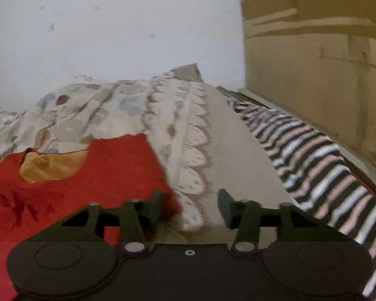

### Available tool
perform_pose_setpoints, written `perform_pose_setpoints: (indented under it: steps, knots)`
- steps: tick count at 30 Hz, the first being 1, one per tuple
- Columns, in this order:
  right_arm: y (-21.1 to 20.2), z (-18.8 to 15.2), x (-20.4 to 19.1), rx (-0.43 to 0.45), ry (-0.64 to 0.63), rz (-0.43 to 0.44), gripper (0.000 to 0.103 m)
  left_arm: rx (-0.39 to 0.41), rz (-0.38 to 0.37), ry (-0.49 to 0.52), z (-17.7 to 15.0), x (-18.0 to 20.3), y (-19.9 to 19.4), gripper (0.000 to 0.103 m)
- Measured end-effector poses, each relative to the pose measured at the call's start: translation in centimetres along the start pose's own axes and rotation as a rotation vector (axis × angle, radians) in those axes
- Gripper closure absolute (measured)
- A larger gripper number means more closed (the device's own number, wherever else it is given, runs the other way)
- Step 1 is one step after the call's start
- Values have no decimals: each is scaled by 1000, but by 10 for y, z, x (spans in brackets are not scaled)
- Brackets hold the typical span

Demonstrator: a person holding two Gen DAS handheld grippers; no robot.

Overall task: Fold small clothes
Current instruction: 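Open the right tool to release the sleeve and withdraw, then grasp the other sleeve cuff with the left tool and lift it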

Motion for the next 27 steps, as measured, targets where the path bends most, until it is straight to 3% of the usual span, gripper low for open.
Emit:
perform_pose_setpoints:
  steps: [3, 5, 8, 12, 15, 18, 21, 24, 27]
  knots:
    - [17, -5, -10, -34, -95, -63, 31, 30, -11, -38, 6, -4, -6, 0]
    - [27, -12, -4, -60, -94, -124, 21, 87, -30, -94, 16, -12, -16, 0]
    - [25, -12, -1, -41, -73, -119, 20, 136, -23, -180, 31, -36, -25, 0]
    - [6, -4, -4, -9, -56, -95, 14, 130, 91, -348, 43, -101, -23, 0]
    - [-16, 3, -13, 23, -30, -56, 3, 191, 244, -476, 47, -155, -36, 0]
    - [-47, 9, -30, 73, -22, -12, 1, 257, 359, -558, 48, -201, -50, 0]
    - [-84, 10, -58, 92, -4, 91, 1, 287, 442, -668, 43, -242, -58, 0]
    - [-121, 4, -91, 104, -15, 198, 1, 314, 414, -804, 39, -274, -58, 0]
    - [-158, -13, -125, 111, -56, 303, 0, 356, 314, -939, 38, -299, -47, 0]
Point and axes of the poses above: each gripper's, at about its wrist camera, not at the fingertips, and y roughly the way its jaws point, x to its right, z to its top, the point moved 10 cm from there along y, roughly the way its jaws point, and after that the axes turned 3 degrees about -y, right-handed, at the moved point
